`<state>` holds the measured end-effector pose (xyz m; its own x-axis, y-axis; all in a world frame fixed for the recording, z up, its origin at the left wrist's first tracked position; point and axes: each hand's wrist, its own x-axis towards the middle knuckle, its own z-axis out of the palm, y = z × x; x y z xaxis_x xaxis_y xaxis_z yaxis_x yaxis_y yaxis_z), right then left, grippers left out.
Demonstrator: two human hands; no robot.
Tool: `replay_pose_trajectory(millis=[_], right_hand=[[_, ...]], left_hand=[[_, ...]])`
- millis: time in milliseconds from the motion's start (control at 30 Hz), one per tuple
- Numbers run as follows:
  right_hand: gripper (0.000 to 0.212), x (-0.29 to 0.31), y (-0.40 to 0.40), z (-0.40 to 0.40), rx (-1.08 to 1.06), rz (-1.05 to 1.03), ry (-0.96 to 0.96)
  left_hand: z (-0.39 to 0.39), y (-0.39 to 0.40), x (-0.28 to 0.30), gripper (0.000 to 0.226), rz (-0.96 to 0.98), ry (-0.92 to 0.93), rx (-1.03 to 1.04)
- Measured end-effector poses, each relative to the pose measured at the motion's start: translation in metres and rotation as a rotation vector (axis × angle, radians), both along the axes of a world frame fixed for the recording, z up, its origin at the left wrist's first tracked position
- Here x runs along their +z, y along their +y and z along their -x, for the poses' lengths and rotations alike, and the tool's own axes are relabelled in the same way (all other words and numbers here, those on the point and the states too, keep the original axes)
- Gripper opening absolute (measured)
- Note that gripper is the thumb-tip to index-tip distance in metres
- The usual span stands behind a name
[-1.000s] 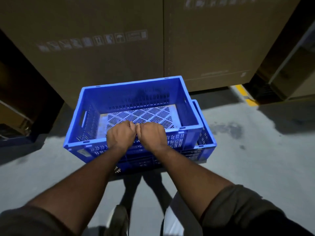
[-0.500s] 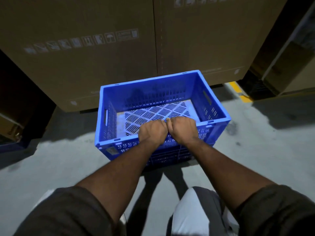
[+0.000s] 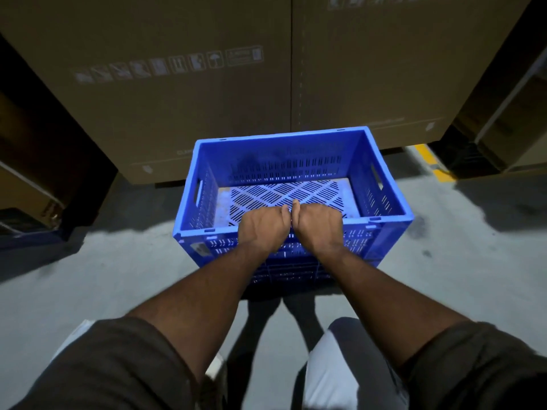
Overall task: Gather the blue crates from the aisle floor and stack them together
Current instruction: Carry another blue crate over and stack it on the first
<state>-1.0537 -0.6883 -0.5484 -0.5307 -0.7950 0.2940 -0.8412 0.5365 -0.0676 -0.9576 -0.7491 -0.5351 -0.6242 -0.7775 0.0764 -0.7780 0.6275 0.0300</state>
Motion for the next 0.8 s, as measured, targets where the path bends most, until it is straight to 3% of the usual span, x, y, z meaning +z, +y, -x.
replay_pose_trajectory(millis=[500,600,667,800], right_hand=[[0.058,-0.009,-0.003,0.012,0.063,0.036,-0.039],[0.061,-0.016,-0.001,0.015,0.083,0.033,-0.048],[0.068,-0.015,0.001,0.017,0.084,-0.049,-0.047],[0.067,-0.009,-0.002,0.019,0.124,-0.148,-0.129]], left_hand=[[0.005,0.007,-0.003,0.059,0.001,0.006,0.066],[-0.002,0.002,-0.016,0.055,0.037,0.08,-0.033],[-0.007,-0.004,-0.021,0.065,0.043,0.055,-0.125],[-0.01,-0.006,-0.021,0.064,0.027,0.014,-0.152]])
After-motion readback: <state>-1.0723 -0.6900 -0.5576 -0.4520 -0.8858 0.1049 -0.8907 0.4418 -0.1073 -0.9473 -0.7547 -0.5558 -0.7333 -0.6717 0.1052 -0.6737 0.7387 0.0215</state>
